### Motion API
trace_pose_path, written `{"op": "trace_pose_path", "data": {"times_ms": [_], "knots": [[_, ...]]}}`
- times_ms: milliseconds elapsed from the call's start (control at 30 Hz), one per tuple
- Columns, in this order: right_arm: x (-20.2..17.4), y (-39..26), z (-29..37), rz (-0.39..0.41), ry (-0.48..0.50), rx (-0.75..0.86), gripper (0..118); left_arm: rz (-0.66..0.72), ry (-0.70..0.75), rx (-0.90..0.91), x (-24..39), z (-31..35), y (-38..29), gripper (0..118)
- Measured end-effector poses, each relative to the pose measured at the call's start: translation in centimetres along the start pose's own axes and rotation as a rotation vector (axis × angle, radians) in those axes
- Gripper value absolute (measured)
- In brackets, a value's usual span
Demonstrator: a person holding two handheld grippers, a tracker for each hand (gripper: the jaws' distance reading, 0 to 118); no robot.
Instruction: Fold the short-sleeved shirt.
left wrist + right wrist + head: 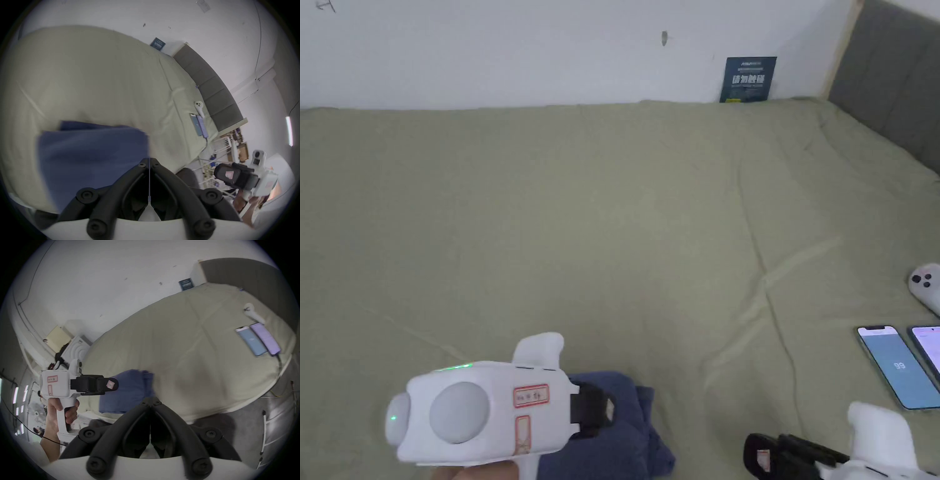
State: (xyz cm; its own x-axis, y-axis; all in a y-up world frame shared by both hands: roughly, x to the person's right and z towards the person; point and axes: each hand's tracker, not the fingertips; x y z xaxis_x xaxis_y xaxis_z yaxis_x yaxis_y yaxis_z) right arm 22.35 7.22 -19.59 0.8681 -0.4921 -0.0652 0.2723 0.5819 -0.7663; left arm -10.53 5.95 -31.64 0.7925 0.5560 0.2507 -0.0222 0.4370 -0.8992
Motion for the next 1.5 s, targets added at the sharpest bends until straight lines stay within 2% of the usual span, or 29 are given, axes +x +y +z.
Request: {"op": "trace_pose_path", "data": {"times_ms": [133,200,300,333,433,500,633,700,800,833,867,900,933,967,1000,1033,1233,1267,1300,1333,1400,1467,1500], "knots": [[-2.9,1.1,-6.4,-0.012,0.111,-0.108,0,0.017,0.124,0.044,-5.3,5.4,-0.5,0],[-4.5,1.8,-9.8,0.024,0.151,-0.157,0,0.068,0.155,0.064,-7.8,7.0,-1.4,0],[-5.0,2.6,-14.9,0.020,0.254,-0.236,0,0.127,0.191,0.073,-10.8,8.2,-2.6,0],[-4.8,2.7,-16.5,0.005,0.330,-0.278,0,0.147,0.190,0.072,-11.8,8.5,-3.0,0],[-3.5,2.4,-20.3,-0.043,0.511,-0.379,0,0.189,0.160,0.076,-14.3,8.6,-3.6,0],[-2.0,1.8,-22.2,-0.092,0.532,-0.413,0,0.206,0.121,0.069,-15.5,8.1,-3.7,0],[2.5,0.4,-24.8,-0.329,0.700,-0.464,0,0.234,-0.028,0.043,-17.0,6.3,-3.3,0],[3.2,0.3,-24.8,-0.356,0.741,-0.449,0,0.244,-0.119,0.017,-17.8,5.5,-3.1,0],[2.9,0.5,-24.8,-0.318,0.719,-0.456,0,0.240,-0.227,0.000,-18.4,4.3,-2.9,3],[2.9,0.6,-24.7,-0.305,0.715,-0.459,0,0.236,-0.230,0.007,-18.6,4.1,-2.8,8],[2.6,0.6,-24.6,-0.302,0.715,-0.460,0,0.228,-0.232,0.001,-18.7,3.9,-2.7,25],[2.7,0.6,-24.6,-0.302,0.714,-0.462,0,0.236,-0.270,-0.003,-19.0,3.5,-2.7,73],[2.6,0.6,-24.5,-0.300,0.714,-0.466,0,0.270,-0.334,-0.015,-19.1,2.9,-2.7,114],[2.7,0.6,-24.5,-0.297,0.714,-0.466,0,0.282,-0.365,-0.060,-19.2,2.1,-2.7,118],[2.7,0.6,-24.5,-0.301,0.716,-0.465,0,0.291,-0.417,0.012,-19.8,1.6,-2.2,118],[2.7,0.6,-24.5,-0.309,0.713,-0.467,0,0.303,-0.411,-0.094,-20.0,0.9,-2.3,118],[3.0,0.4,-24.6,-0.339,0.726,-0.457,0,0.264,-0.495,-0.034,-19.2,-1.4,-2.2,116],[2.9,0.4,-24.5,-0.345,0.727,-0.457,0,0.274,-0.514,-0.027,-19.6,-1.5,-2.2,108],[2.9,0.4,-24.5,-0.346,0.727,-0.457,0,0.281,-0.499,-0.030,-19.9,-1.3,-2.2,64],[2.9,0.4,-24.5,-0.345,0.727,-0.457,0,0.280,-0.480,-0.033,-20.2,-1.0,-2.1,27],[2.6,0.6,-24.2,-0.342,0.714,-0.453,0,0.226,-0.329,-0.058,-22.3,-1.9,-2.1,28],[2.0,0.8,-23.8,-0.309,0.667,-0.456,0,0.307,-0.458,-0.059,-23.2,-1.9,-2.0,28],[1.6,1.0,-23.2,-0.286,0.636,-0.450,0,0.281,-0.425,-0.059,-21.0,-1.7,-2.2,28]]}}
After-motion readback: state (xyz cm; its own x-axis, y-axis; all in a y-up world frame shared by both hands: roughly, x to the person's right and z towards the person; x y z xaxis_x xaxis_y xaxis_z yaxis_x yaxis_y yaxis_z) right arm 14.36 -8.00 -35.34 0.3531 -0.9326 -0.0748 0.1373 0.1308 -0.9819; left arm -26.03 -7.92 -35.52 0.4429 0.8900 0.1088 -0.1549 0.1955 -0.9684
